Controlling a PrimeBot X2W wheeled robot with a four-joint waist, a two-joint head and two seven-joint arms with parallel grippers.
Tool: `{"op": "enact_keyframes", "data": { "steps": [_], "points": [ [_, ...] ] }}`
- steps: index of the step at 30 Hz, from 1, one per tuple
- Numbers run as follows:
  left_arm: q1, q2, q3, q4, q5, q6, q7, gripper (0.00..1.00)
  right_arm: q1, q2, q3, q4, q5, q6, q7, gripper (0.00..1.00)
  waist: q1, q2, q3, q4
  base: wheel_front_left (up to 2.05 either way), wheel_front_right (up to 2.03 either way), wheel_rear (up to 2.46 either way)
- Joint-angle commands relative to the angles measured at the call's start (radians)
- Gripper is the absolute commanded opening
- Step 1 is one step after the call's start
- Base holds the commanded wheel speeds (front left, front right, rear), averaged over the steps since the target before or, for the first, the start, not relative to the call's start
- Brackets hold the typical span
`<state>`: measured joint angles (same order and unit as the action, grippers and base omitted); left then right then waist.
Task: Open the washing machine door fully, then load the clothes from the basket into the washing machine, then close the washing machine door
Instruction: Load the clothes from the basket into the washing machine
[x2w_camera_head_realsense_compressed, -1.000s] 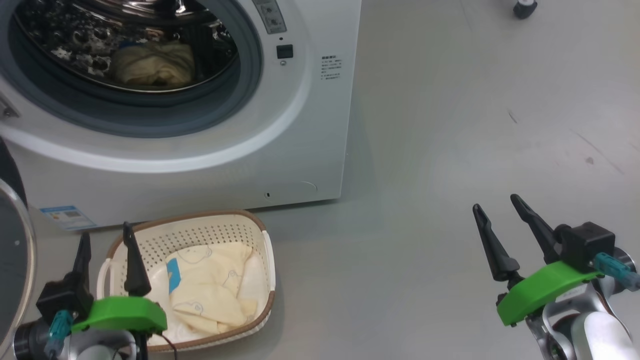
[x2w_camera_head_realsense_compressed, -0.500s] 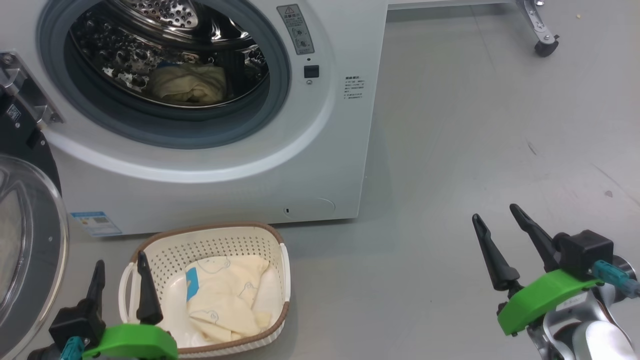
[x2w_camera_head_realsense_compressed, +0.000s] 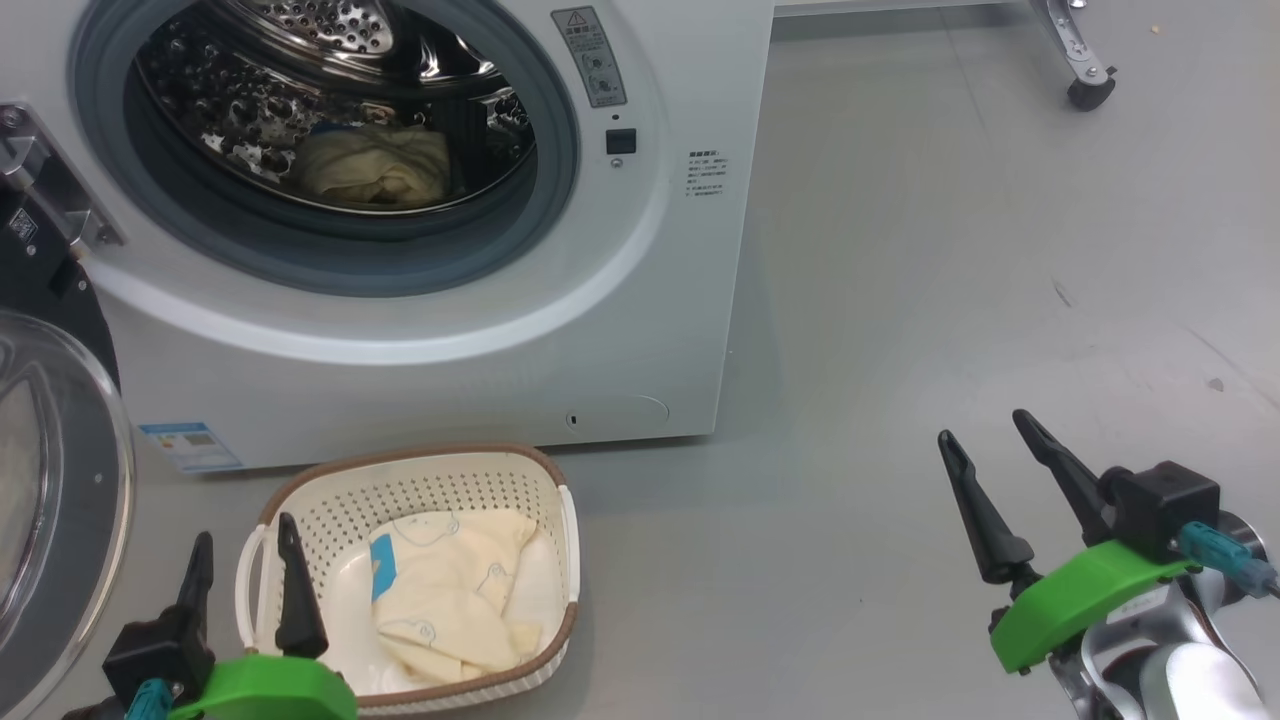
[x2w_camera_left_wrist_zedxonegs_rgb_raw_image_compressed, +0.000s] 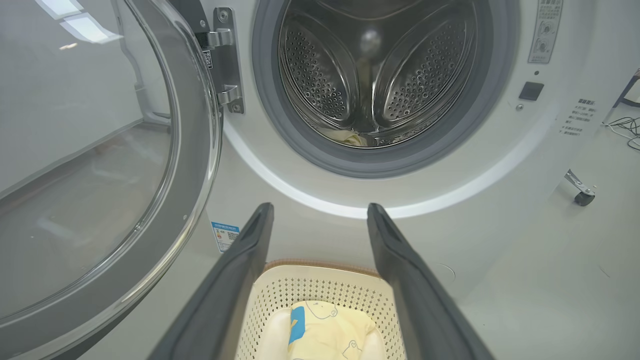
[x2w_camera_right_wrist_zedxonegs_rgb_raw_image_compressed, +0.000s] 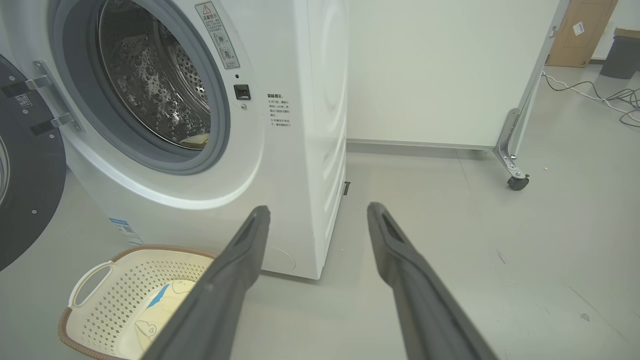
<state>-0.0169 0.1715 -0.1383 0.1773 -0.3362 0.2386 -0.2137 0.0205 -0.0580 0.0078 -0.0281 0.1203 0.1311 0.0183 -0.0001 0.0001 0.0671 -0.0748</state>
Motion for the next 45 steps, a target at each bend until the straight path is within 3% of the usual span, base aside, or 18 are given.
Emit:
{"op": "enact_keyframes", "data": {
  "steps": [1,13,21,32,43,45],
  "points": [
    [-0.042,0.017,0.031,-0.031,-0.002,0.009,-0.003,1.00,-0.019,-0.013,0.023,-0.035,-0.001,0.000,0.001,1.00,0.0001,-0.0001,0.001,0.000,0.00,0.00,0.00],
    [-0.064,0.015,0.009,0.002,0.002,0.011,0.001,1.00,-0.026,-0.013,0.018,-0.039,-0.001,0.000,0.000,1.00,0.0001,-0.0001,0.023,0.010,0.00,0.00,0.00],
    [-0.158,0.005,-0.035,0.101,0.009,-0.012,0.035,1.00,-0.059,-0.011,0.030,-0.057,0.004,0.000,-0.004,1.00,0.0001,-0.0001,0.110,-0.007,0.00,0.00,0.00],
    [-0.501,-0.011,-0.079,0.555,-0.064,-0.178,0.169,1.00,-0.155,-0.007,0.047,-0.087,0.012,0.000,-0.025,1.00,0.0001,-0.0001,0.375,-0.075,0.00,0.00,0.00],
    [-0.813,0.023,-0.054,0.913,-0.117,-0.259,0.249,1.00,-0.249,0.001,0.089,-0.120,0.028,0.000,-0.076,1.00,0.0001,-0.0001,0.633,-0.157,0.00,0.00,0.00],
    [-0.856,0.038,-0.034,0.958,-0.137,-0.257,0.269,1.00,-0.258,0.002,0.106,-0.132,0.030,0.000,-0.079,1.00,0.0001,-0.0001,0.682,-0.166,0.00,0.00,0.00]
  ]
}}
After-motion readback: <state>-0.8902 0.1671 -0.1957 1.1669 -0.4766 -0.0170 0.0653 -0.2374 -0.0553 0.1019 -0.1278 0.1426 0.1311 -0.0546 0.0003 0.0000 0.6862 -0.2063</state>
